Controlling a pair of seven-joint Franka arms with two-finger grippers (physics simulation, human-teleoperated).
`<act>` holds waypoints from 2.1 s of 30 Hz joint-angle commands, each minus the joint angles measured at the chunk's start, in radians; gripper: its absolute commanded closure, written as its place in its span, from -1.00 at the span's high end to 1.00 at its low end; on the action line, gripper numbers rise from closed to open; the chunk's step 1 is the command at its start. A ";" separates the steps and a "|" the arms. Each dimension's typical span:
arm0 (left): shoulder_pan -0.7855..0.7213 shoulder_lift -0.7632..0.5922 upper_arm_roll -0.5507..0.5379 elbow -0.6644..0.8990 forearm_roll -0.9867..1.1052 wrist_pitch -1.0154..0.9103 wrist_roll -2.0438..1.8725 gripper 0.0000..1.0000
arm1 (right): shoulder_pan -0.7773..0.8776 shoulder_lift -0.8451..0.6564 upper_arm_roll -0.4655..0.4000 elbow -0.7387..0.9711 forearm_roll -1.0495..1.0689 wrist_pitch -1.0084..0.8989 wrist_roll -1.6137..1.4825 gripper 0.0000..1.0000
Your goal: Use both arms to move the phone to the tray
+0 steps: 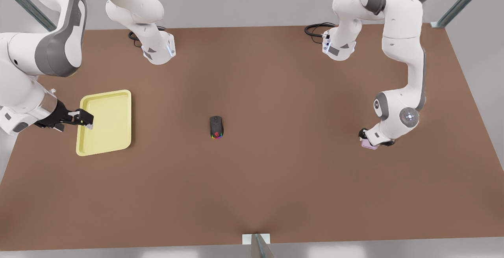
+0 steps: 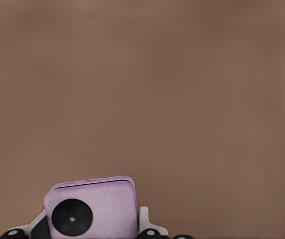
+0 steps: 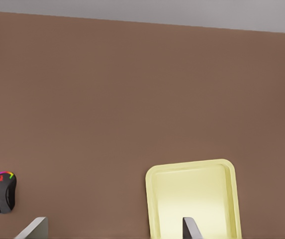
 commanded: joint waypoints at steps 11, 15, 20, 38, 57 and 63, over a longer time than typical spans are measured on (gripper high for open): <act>-0.358 0.403 -0.236 0.774 -0.005 -0.443 -1.120 0.49 | 0.001 -0.026 -0.006 -0.053 0.017 -0.026 -0.008 1.00; -0.401 0.583 -0.282 1.027 -0.002 -0.416 -1.168 0.49 | 0.018 -0.055 0.006 -0.215 0.029 0.019 0.001 1.00; -0.453 0.663 -0.302 1.032 0.001 -0.169 -1.173 0.49 | -0.010 -0.058 -0.012 -0.235 0.014 0.090 0.000 1.00; -0.188 0.423 -0.288 1.031 0.005 -0.779 -0.792 1.00 | 0.041 0.084 0.043 -0.166 0.046 0.162 -0.019 1.00; 0.069 -0.163 -0.331 0.800 0.226 -0.991 -0.418 1.00 | 0.550 0.612 0.037 0.120 0.052 0.500 0.695 1.00; 0.067 -0.157 -0.331 0.800 0.226 -0.991 -0.419 1.00 | 0.576 0.663 0.041 0.131 0.052 0.523 0.796 1.00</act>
